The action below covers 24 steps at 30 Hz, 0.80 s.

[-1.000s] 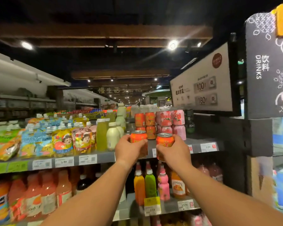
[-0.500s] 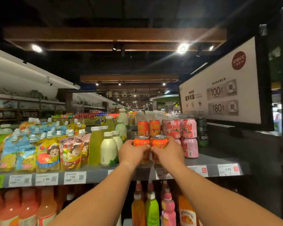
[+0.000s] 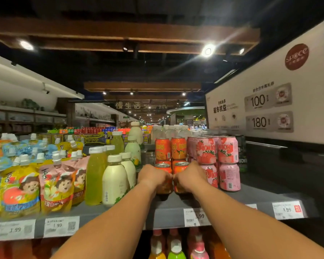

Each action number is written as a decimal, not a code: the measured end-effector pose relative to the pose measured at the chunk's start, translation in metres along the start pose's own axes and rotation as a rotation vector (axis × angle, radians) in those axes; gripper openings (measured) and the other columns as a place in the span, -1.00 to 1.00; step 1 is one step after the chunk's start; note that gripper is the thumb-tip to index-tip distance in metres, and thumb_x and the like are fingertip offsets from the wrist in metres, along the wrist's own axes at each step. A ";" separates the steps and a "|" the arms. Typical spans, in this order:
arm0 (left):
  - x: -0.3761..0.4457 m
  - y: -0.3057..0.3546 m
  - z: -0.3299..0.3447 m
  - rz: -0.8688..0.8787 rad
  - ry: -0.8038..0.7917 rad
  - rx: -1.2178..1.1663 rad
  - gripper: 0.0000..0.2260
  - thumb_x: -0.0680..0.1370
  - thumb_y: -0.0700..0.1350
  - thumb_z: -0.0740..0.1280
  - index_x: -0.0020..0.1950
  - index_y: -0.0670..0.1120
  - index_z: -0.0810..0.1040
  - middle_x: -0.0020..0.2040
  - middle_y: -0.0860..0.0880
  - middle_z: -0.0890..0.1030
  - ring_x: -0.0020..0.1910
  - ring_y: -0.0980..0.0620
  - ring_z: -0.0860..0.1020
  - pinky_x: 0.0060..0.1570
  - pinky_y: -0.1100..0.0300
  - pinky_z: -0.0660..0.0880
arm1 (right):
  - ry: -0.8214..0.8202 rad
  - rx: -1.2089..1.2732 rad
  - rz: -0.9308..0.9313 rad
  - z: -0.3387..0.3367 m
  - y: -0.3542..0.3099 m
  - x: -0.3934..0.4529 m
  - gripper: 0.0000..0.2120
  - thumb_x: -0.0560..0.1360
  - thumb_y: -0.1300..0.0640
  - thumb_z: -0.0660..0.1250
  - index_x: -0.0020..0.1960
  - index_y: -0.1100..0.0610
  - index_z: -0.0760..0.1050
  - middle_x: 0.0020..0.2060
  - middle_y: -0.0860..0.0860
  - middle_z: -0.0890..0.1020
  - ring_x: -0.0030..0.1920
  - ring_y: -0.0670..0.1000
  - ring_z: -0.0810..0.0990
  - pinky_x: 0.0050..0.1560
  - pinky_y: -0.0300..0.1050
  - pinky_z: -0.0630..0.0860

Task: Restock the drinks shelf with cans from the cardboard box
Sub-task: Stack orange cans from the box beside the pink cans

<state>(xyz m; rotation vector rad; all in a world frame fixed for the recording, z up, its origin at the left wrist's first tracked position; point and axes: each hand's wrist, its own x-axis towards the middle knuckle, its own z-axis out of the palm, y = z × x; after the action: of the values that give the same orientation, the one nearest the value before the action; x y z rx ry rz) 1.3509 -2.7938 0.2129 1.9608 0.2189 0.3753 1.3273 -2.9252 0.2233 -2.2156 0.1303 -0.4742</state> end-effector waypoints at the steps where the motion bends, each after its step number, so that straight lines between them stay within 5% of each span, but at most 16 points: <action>1: 0.003 0.000 0.001 -0.001 0.000 0.016 -0.66 0.41 -0.11 0.55 0.11 -0.24 0.61 0.04 -0.16 0.66 0.06 -0.13 0.66 -0.16 0.17 0.50 | -0.019 -0.004 0.001 0.002 0.000 0.004 -0.44 0.39 0.02 0.49 0.27 0.16 0.34 0.09 0.10 0.60 0.06 0.16 0.61 0.07 0.04 0.58; 6: 0.020 0.003 0.008 -0.004 -0.020 0.067 -0.73 0.26 -0.08 0.59 -0.12 -0.14 0.69 -0.13 -0.09 0.72 -0.10 -0.06 0.70 -0.03 0.04 0.66 | -0.107 -0.014 0.048 0.011 0.002 0.023 -0.33 0.45 0.07 0.45 0.40 0.23 0.18 0.21 0.15 0.53 0.17 0.19 0.56 0.18 0.09 0.53; 13: 0.034 0.004 0.016 -0.008 -0.036 0.072 -0.67 0.29 -0.04 0.61 -0.02 -0.12 0.67 -0.10 -0.08 0.70 -0.10 -0.07 0.68 0.07 -0.02 0.64 | -0.119 -0.129 0.067 0.019 -0.002 0.041 -0.31 0.51 0.07 0.39 0.46 0.25 0.10 0.33 0.20 0.45 0.30 0.22 0.48 0.23 0.04 0.44; 24: 0.047 -0.009 0.023 0.087 -0.009 0.164 -0.57 0.27 0.18 0.57 -0.04 -0.09 0.69 -0.11 -0.05 0.71 -0.13 -0.04 0.68 -0.05 0.08 0.63 | -0.025 -0.162 0.053 0.039 0.007 0.055 -0.32 0.51 0.11 0.38 0.45 0.29 0.09 0.36 0.21 0.39 0.33 0.22 0.44 0.27 0.01 0.42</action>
<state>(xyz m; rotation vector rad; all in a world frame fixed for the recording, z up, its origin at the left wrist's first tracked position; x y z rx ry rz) 1.4034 -2.7949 0.2036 2.1375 0.1636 0.4164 1.3934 -2.9151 0.2120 -2.3695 0.2199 -0.4192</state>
